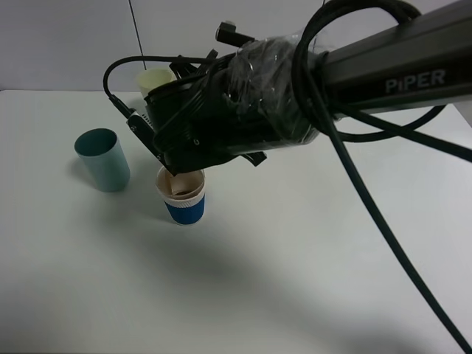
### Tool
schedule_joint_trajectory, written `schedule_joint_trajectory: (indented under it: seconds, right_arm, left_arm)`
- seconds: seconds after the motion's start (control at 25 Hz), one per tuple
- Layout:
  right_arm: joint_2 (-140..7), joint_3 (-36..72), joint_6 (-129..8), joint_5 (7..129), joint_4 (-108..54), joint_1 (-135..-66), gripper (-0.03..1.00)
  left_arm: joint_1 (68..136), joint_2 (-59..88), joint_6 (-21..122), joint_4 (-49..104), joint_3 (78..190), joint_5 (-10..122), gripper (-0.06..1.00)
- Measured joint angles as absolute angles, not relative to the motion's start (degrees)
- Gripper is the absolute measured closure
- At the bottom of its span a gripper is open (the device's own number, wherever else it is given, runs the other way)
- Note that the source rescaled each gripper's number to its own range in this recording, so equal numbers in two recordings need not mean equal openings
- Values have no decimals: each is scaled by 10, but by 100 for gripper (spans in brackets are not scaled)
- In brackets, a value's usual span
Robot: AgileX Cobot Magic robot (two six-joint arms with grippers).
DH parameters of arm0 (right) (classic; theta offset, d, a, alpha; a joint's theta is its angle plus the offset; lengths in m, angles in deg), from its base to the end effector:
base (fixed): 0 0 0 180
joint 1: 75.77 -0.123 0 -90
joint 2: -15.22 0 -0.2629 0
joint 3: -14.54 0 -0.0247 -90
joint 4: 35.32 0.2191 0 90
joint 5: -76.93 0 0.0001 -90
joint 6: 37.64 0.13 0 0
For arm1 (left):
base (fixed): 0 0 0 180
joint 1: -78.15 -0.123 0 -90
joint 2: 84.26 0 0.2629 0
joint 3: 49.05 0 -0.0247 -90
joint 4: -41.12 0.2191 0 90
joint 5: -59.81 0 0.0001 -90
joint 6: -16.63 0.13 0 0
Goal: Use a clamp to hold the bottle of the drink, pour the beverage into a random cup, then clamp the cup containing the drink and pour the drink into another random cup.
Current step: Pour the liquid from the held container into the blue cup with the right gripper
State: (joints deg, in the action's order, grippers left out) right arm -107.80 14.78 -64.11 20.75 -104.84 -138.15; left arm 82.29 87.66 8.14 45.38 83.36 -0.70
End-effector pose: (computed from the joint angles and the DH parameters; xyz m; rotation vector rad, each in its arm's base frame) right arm 0.2664 0.2908 0.1747 -2.2892 1.0537 -1.2929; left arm 0.0237 0.0067 0.2467 -0.0806 2.0243 -0.0506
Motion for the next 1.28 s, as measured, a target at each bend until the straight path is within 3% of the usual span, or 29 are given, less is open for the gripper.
schedule_joint_trajectory:
  seconds: [1.28]
  right_arm:
    - [-1078,149,-641,165,-1110,-1388,97]
  left_arm:
    - [823,877,81,454,834,-7,28]
